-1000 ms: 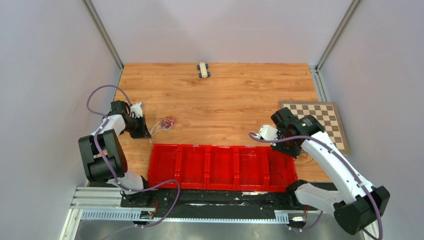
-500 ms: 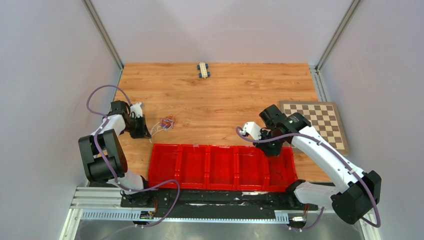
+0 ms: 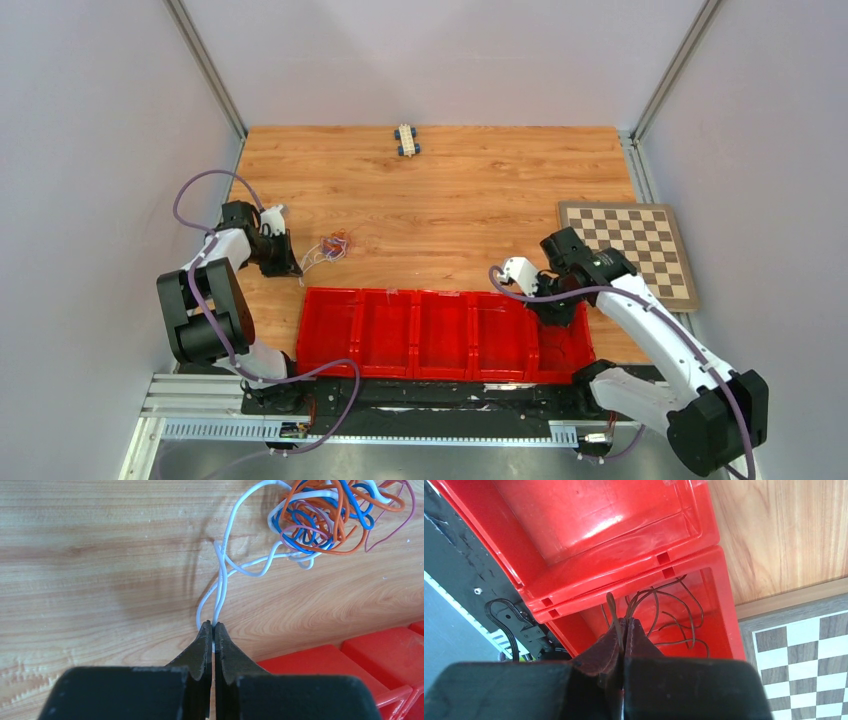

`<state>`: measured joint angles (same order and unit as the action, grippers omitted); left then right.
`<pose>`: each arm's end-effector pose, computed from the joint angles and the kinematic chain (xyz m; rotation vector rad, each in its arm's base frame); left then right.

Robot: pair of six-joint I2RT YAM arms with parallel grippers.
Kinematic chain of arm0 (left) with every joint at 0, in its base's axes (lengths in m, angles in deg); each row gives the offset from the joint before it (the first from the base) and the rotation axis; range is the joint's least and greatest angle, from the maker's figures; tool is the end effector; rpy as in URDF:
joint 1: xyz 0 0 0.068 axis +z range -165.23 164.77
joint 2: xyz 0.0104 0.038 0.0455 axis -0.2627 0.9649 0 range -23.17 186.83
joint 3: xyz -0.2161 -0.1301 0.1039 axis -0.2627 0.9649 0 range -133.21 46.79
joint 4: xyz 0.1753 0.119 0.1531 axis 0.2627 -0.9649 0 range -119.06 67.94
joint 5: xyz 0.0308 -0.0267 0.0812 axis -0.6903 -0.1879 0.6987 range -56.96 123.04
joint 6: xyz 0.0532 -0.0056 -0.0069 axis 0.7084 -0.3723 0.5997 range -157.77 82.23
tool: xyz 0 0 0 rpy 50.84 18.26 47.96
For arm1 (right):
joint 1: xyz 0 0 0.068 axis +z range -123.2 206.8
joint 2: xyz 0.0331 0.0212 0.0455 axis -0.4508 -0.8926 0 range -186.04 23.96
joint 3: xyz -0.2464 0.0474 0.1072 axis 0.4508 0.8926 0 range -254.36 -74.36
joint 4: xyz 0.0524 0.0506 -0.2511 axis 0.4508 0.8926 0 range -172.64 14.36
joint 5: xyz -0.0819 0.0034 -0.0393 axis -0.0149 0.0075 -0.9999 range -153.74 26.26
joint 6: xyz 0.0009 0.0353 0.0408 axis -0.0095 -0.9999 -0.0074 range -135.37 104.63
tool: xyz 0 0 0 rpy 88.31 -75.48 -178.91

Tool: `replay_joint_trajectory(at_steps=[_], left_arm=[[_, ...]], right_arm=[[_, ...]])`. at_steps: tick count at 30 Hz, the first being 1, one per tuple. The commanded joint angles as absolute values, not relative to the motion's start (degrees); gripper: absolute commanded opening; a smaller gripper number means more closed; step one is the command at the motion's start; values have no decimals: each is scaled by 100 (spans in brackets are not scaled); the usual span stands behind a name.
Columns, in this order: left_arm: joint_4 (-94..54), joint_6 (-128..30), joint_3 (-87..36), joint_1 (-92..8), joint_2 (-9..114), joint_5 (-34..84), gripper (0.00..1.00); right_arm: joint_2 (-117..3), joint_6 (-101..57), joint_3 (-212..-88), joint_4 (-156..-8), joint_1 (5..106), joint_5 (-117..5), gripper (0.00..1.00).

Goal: Untangle the cables

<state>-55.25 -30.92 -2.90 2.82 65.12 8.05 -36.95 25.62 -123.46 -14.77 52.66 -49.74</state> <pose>0.2654 0.0708 0.1705 -0.1679 2.6957 -0.4909 0.1431 0.0789 0.2461 -1.6325 2.4146 0.3203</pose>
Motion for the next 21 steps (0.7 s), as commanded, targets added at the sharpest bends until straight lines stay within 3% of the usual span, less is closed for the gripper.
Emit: replay_joint_trajectory(at_steps=[1,4,8,17,21], left_arm=[[-5718,-2944,-468,265,6606,784,0],[-5753,-2928,-522,270,6665,781,0],[-5778,-2890,-548,271,6672,780,0],[-5972,-2700,-520,258,6674,329,0],[-6112,-2675,-635,143,6784,139,0]], right_arm=[[-3499,2831,-12182,-1856,5046,-4914,0],[-3595,2777,-12109,-1975,5008,-5045,5],[-3816,2634,-12324,-1992,4922,-5241,37],[-4237,2965,-13982,-970,4882,-4661,87],[-4363,3291,-14449,-600,4881,-4243,97]])
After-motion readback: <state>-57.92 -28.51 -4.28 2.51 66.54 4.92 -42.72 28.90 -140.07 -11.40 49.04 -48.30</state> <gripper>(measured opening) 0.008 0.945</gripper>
